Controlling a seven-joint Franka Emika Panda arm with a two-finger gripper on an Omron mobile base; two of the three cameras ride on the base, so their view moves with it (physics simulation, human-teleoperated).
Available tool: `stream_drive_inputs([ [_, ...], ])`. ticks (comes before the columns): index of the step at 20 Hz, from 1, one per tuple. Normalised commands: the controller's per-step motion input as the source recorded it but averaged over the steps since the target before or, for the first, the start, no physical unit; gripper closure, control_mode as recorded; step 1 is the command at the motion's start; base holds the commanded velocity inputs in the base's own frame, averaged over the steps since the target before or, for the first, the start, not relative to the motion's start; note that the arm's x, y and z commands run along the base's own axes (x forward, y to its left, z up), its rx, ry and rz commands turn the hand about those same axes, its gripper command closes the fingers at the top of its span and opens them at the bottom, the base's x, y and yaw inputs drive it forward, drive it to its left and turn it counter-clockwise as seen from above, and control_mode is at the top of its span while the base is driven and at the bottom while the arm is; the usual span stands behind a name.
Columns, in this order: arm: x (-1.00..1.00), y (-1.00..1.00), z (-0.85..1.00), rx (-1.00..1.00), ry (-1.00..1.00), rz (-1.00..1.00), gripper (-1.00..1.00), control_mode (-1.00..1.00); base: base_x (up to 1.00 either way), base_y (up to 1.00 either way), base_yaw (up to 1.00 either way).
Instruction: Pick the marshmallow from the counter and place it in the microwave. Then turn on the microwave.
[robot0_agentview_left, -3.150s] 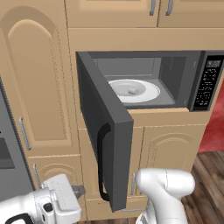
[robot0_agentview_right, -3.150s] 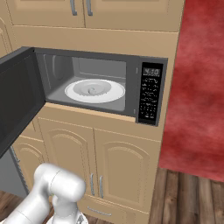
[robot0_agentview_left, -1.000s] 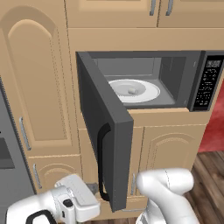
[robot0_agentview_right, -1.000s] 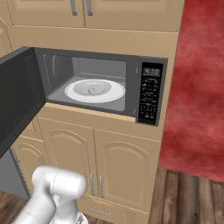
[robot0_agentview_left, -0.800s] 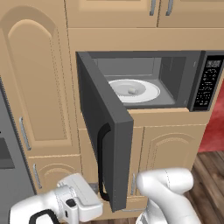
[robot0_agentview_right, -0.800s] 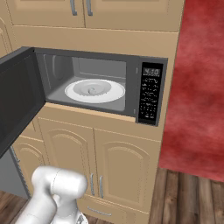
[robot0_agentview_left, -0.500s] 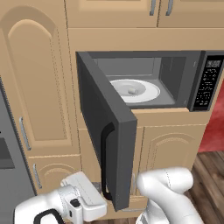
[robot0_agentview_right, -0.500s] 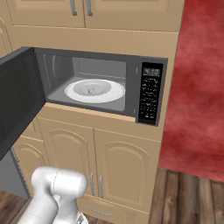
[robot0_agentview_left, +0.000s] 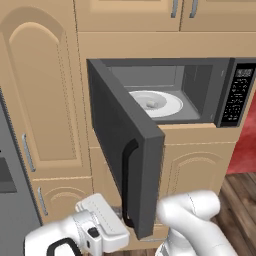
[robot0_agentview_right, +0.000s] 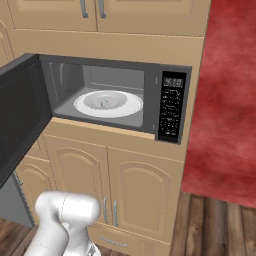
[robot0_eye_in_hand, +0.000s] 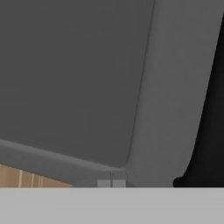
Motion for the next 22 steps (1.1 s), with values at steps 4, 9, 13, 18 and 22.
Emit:
stream_drive_inputs([
  [4, -0.01, -0.18, 0.03, 0.0, -0.07, 0.0, 1.0, -1.0, 0.0, 0.0, 0.0],
  [9, 0.0, -0.18, 0.02, 0.0, -0.05, 0.0, 1.0, -1.0, 0.0, 0.0, 0.0],
  [13, 0.0, -0.2, 0.03, 0.0, -0.04, 0.0, 1.0, -1.0, 0.0, 0.0, 0.0],
  [18, 0.0, -0.25, 0.03, 0.0, -0.03, 0.0, 1.0, -1.0, 0.0, 0.0, 0.0],
  [22, 0.0, -0.24, 0.03, 0.0, -0.02, 0.0, 1.0, -1.0, 0.0, 0.0, 0.0],
])
